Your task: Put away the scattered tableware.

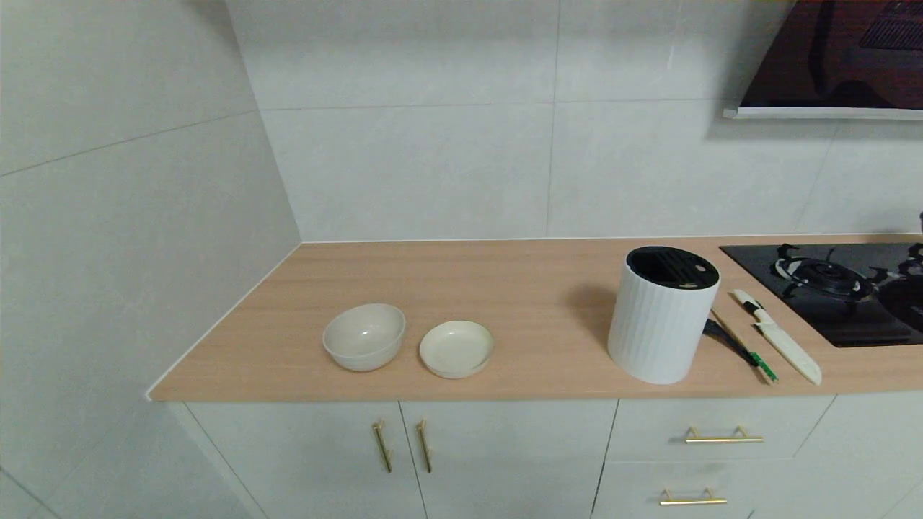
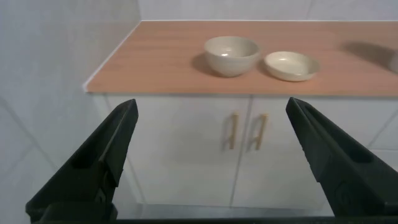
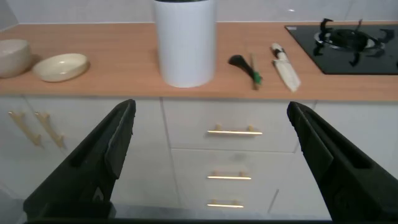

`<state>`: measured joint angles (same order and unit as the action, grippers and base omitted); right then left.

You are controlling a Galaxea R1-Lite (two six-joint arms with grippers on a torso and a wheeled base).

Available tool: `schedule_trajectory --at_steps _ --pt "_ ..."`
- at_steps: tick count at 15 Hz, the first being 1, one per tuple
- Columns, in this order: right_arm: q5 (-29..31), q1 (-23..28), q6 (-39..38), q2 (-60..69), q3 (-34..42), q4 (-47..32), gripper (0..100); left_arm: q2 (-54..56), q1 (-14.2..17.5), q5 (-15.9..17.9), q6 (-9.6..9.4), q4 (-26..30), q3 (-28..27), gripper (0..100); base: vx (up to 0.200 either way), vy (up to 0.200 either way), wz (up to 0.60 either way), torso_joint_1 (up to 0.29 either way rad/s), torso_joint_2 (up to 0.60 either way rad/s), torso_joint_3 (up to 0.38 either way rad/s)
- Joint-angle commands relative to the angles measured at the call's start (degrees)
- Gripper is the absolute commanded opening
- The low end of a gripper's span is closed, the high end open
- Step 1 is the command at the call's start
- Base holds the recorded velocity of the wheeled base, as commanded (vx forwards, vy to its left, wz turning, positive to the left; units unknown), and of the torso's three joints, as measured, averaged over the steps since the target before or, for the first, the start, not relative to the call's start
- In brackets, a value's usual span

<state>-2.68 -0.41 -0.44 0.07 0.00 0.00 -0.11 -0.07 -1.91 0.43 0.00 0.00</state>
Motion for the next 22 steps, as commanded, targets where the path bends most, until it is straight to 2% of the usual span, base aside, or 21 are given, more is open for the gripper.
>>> schedule_trajectory --at_steps 1,11,22 --pt "0.0 0.0 0.0 -0.1 0.0 0.0 100 0.0 0.0 0.0 0.01 -0.1 0.0 100 0.000 0.200 0.00 0.002 0.00 0.012" --pt "0.0 0.0 -0.1 -0.1 0.0 0.0 100 0.0 0.0 0.0 0.01 -0.1 0.0 100 0.000 0.200 0.00 0.002 0.00 0.003" --pt "0.0 0.0 -0.1 -0.1 0.0 0.0 100 0.0 0.0 0.0 0.01 0.0 0.0 100 0.000 0.000 0.00 0.000 0.00 0.000"
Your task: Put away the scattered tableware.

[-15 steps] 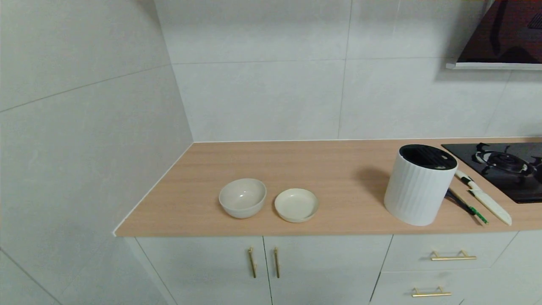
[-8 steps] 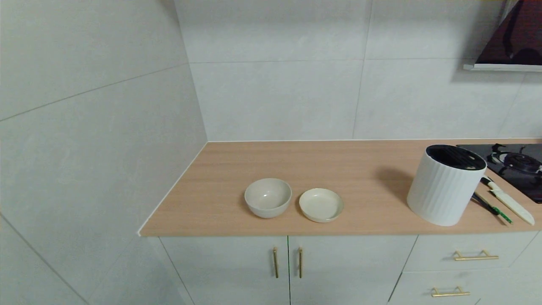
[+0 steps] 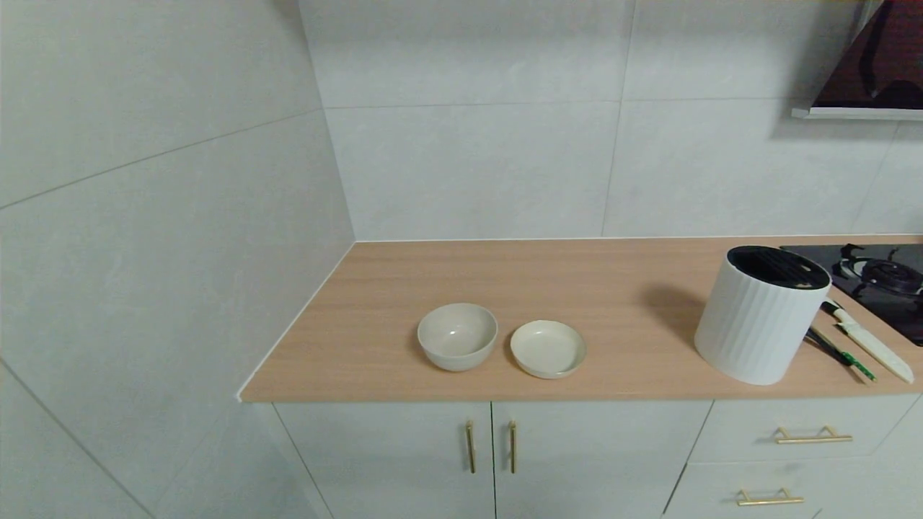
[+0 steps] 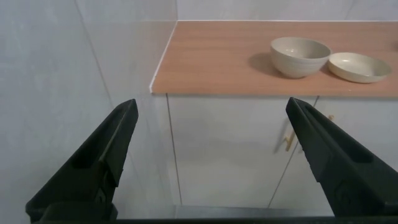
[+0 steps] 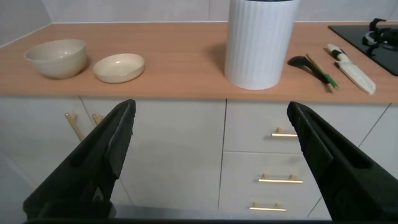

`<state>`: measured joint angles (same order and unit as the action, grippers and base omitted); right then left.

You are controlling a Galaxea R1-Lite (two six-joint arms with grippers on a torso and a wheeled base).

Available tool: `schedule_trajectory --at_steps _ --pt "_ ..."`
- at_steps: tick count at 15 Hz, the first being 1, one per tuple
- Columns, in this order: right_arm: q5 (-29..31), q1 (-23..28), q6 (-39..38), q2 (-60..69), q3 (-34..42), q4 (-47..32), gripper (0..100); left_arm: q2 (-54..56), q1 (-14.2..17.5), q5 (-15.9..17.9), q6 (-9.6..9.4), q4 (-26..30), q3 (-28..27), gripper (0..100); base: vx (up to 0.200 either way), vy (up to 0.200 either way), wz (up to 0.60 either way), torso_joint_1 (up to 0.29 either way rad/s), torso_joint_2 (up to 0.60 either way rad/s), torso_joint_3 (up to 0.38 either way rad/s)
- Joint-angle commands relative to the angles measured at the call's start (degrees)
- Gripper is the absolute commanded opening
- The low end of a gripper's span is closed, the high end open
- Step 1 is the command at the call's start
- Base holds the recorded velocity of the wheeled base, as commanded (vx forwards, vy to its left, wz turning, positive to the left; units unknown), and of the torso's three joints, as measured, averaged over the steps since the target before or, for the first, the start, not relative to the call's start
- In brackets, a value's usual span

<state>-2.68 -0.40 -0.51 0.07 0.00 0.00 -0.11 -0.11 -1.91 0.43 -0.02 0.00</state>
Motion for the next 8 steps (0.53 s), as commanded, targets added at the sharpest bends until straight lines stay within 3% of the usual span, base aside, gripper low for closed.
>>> schedule_trajectory --at_steps 1,4,8 --pt "0.0 0.0 0.0 -0.1 0.0 0.0 100 0.0 0.0 0.0 0.01 0.0 0.0 100 0.000 0.000 0.00 0.000 0.00 0.000" --pt "0.0 0.0 0.0 -0.1 0.0 0.0 100 0.0 0.0 0.0 0.01 0.0 0.0 100 0.000 0.000 0.00 0.000 0.00 0.000" --pt "0.0 0.0 0.0 -0.1 0.0 0.0 100 0.0 0.0 0.0 0.01 -0.1 0.0 100 0.000 0.000 0.00 -0.152 0.33 0.171"
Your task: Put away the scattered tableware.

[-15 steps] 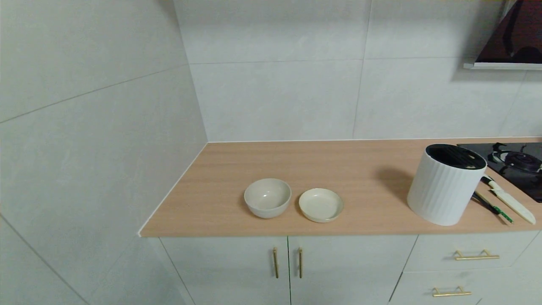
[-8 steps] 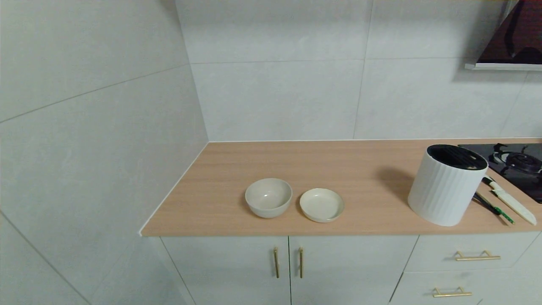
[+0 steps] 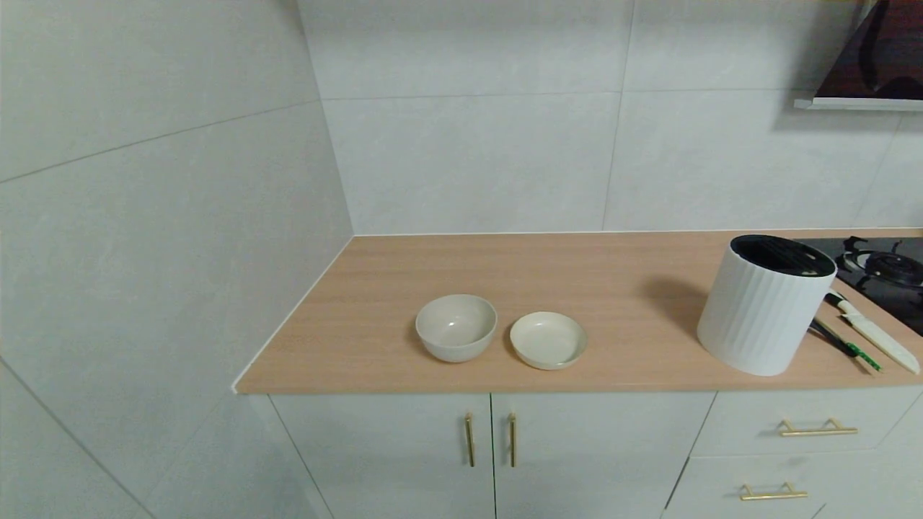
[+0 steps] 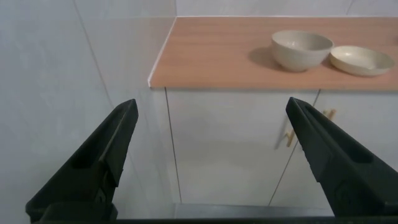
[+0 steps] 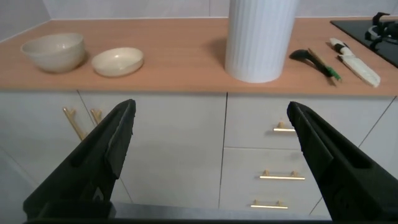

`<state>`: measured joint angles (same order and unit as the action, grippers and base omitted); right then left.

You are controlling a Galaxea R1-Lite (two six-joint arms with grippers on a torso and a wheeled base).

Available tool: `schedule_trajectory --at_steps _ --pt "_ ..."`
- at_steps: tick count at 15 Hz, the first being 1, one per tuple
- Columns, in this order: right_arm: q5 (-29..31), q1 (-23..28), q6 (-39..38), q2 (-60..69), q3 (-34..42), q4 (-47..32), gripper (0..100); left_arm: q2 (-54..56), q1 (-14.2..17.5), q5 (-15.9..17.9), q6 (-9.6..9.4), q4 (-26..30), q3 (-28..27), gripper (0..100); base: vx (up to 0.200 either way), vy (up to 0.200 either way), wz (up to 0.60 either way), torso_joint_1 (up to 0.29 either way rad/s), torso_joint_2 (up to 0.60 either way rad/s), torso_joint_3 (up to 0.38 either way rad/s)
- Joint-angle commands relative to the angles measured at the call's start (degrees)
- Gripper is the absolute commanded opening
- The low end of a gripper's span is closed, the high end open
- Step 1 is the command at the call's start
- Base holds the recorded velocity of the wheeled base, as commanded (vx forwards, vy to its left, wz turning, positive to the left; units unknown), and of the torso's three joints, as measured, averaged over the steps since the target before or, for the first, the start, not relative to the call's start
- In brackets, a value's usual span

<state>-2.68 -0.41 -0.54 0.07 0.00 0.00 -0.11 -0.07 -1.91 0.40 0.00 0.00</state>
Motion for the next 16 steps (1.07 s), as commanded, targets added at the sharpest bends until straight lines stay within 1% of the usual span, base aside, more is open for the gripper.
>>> schedule_trajectory --at_steps 1,11,16 --pt "0.0 0.0 0.0 -0.1 0.0 0.0 100 0.0 0.0 0.0 0.04 0.0 0.0 100 0.000 0.000 0.00 -0.203 0.43 0.232" --pt "0.0 0.0 0.0 -0.1 0.0 0.0 100 -0.1 0.0 0.0 0.04 -0.1 0.0 100 0.000 0.000 0.00 -0.247 0.54 0.292" --pt "0.0 0.0 0.0 -0.1 0.0 0.0 100 0.0 0.0 0.0 0.04 0.0 0.0 100 0.000 0.000 0.00 -0.211 0.50 0.285"
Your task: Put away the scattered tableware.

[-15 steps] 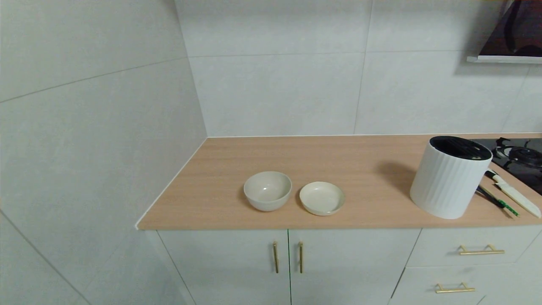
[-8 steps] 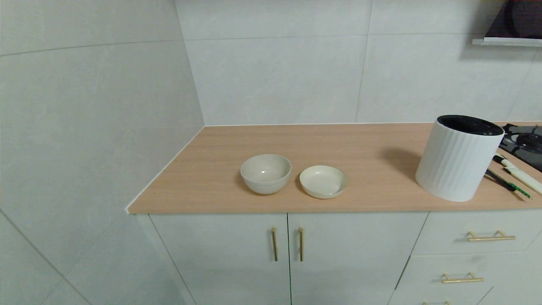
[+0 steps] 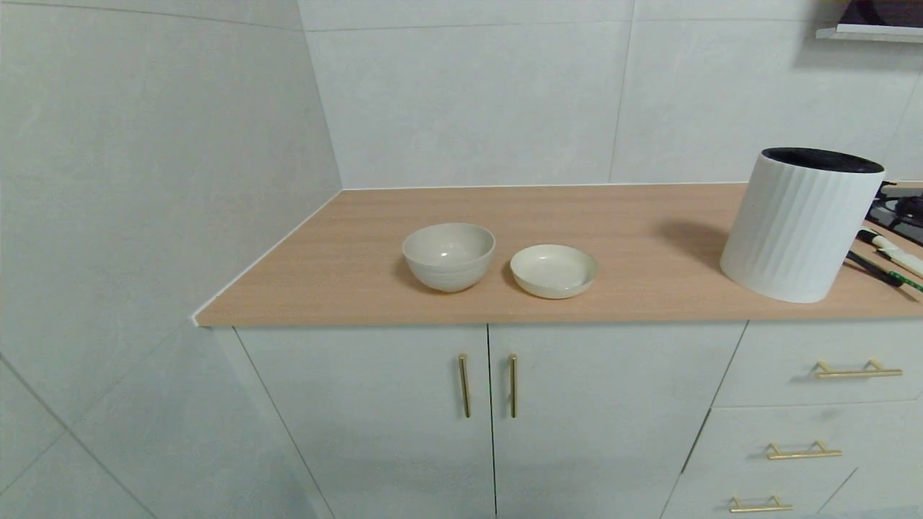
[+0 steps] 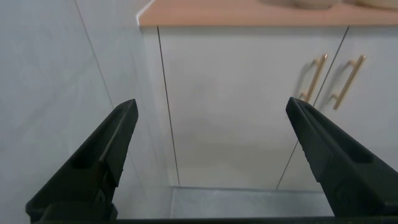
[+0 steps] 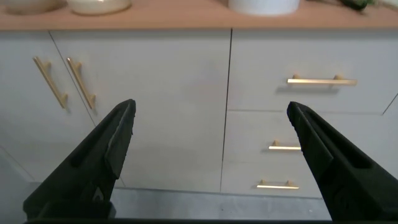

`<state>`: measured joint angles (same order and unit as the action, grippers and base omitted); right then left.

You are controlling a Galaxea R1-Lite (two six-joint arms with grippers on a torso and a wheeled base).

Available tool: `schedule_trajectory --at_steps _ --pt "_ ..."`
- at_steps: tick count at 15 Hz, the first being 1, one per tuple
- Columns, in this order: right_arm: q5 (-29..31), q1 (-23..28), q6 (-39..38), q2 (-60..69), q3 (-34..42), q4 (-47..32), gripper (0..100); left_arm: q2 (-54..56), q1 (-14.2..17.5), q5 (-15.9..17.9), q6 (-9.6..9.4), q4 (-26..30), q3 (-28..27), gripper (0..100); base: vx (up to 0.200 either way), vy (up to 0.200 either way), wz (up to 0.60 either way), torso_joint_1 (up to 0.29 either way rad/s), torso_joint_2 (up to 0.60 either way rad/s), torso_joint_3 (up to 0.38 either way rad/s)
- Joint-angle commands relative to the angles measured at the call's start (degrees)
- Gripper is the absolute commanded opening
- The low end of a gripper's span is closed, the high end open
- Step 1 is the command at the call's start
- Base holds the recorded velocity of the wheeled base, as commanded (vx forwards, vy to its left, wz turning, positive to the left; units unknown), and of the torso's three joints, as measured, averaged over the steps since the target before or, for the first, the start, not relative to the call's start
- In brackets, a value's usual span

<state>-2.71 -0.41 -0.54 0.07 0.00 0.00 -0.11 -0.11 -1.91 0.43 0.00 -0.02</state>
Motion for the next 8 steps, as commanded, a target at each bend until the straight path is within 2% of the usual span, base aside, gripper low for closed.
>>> schedule_trajectory --at_steps 1,8 --pt "0.1 0.0 0.0 -0.1 0.0 0.0 100 -0.1 0.0 0.0 0.01 0.0 0.0 100 0.000 0.000 0.00 -0.203 0.48 0.286" --pt "0.0 0.0 0.0 -0.1 0.0 0.0 100 0.0 0.0 0.0 0.01 0.0 0.0 100 0.000 0.000 0.00 -0.185 0.48 0.289"
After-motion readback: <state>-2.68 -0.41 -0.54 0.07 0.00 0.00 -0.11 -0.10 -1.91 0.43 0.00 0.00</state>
